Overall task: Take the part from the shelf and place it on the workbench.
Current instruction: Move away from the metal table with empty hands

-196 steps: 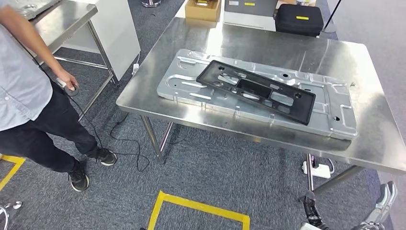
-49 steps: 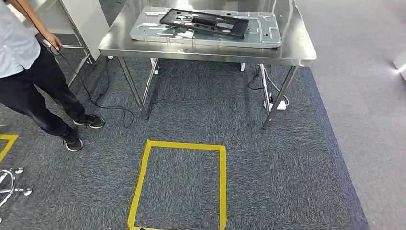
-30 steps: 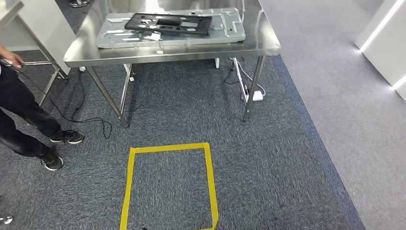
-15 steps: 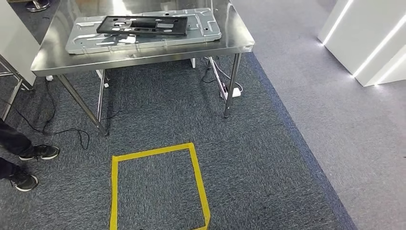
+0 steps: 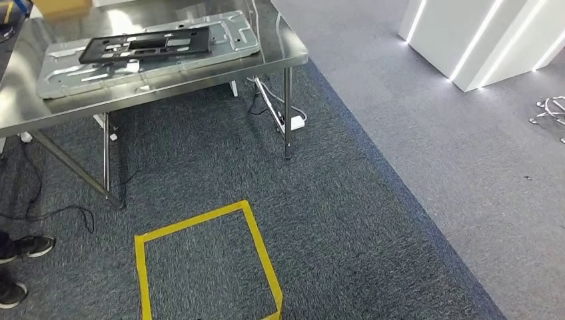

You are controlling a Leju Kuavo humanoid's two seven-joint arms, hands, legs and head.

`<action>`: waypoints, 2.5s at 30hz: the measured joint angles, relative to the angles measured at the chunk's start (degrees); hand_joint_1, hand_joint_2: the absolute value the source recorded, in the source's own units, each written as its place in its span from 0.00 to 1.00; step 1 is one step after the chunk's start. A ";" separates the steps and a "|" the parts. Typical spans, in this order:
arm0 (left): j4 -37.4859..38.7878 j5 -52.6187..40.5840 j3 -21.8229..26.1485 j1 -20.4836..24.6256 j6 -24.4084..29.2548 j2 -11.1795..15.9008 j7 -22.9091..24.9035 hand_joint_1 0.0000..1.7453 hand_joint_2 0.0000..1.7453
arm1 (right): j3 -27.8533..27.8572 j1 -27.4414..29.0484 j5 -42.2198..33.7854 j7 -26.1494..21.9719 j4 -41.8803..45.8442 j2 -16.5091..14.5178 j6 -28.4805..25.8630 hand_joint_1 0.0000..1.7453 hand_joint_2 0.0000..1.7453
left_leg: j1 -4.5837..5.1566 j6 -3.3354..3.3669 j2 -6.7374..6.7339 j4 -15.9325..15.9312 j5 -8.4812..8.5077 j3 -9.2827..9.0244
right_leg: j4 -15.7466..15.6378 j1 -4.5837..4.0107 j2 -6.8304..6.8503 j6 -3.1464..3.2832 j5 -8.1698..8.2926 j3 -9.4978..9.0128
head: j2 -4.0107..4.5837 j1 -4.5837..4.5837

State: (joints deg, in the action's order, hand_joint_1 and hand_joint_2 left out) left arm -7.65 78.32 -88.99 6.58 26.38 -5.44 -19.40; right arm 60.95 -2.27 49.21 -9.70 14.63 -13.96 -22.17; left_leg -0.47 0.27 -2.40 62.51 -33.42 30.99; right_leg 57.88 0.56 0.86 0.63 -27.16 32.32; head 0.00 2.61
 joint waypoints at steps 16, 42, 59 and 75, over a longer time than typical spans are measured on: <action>0.00 0.25 0.03 -0.22 0.85 0.00 -0.14 0.00 0.00 | -0.93 0.02 2.11 -0.96 -0.14 0.07 1.43 0.00 0.00 | -0.41 2.65 2.80 -4.97 4.60 -1.23 | 8.65 0.12 -2.54 -2.56 -4.11 5.05 | 0.00 0.14; 0.00 0.10 0.01 -0.19 0.80 0.00 0.17 0.00 0.00 | -1.02 0.03 2.14 -0.09 -0.16 0.25 2.15 0.00 0.00 | -0.36 0.91 6.09 -3.56 3.78 -0.69 | 1.19 0.10 -7.29 -1.54 0.33 1.26 | 0.00 0.10; 0.00 0.37 0.01 0.08 0.92 -0.27 0.03 0.00 0.00 | -1.01 0.10 2.31 -0.08 -0.19 0.49 2.17 0.00 0.00 | 0.23 0.79 -2.38 -3.94 2.66 -1.99 | 0.65 -0.67 0.96 -0.54 -0.03 0.54 | 0.00 0.37; 0.00 0.63 0.01 -0.11 1.01 -0.26 0.04 0.00 0.00 | -0.98 0.20 3.11 0.91 -0.21 0.63 2.18 0.00 0.00 | -0.28 2.22 4.04 -4.38 4.66 -0.92 | 2.55 -0.26 -5.85 -1.80 -0.74 1.69 | 0.00 0.40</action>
State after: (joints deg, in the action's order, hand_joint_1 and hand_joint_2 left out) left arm -7.65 78.95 -88.98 6.46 27.39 -5.70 -19.36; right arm 59.97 -2.07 52.31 -8.79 14.42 -13.32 -19.99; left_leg -0.75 2.49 1.64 58.13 -28.76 30.08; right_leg 60.43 0.30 -4.99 -1.17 -27.91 34.00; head 0.00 3.01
